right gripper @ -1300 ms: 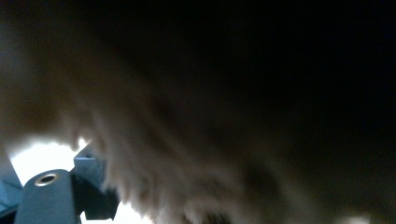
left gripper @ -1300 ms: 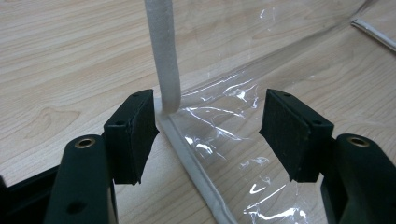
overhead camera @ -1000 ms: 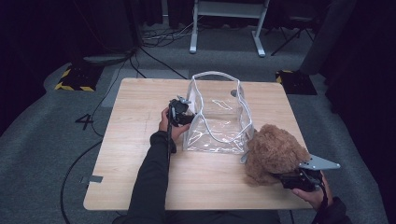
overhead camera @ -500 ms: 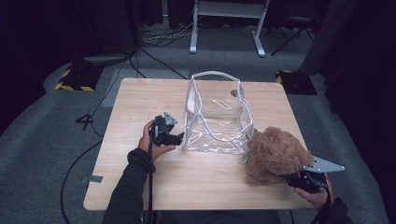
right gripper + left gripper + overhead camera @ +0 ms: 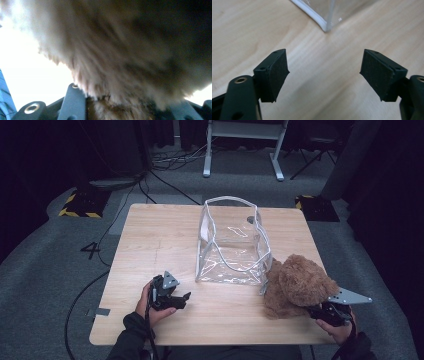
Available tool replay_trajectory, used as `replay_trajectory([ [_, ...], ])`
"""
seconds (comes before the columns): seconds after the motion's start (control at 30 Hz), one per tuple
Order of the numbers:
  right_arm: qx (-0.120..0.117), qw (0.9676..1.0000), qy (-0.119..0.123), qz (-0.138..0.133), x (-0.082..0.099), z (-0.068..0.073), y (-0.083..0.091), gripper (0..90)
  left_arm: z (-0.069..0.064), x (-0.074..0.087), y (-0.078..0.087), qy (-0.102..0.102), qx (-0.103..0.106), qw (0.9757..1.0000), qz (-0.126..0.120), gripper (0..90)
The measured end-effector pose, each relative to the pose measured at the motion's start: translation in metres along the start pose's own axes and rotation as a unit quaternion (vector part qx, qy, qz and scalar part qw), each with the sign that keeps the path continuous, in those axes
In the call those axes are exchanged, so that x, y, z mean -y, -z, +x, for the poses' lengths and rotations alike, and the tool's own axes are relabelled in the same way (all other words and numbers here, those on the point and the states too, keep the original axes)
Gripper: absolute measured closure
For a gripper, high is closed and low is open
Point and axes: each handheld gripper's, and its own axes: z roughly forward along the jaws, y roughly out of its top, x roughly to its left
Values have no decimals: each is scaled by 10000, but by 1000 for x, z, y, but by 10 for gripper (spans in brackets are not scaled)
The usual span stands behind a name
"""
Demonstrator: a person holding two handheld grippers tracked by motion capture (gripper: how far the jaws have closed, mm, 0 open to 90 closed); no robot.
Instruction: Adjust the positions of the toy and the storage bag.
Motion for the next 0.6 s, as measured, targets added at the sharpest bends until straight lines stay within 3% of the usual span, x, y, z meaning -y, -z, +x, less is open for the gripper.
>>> replay_trajectory([
  [0.13,-6,10000,-6,-26,1,0,1,637,0,7,0,16,78,9999,140,196],
  [0.3,48,9998,140,-113,1,2,2,655,3,13,-7,-11,-20,9990,439,194],
  [0.6,15,9997,96,-234,4,0,6,671,6,21,-6,-32,44,9997,225,169],
])
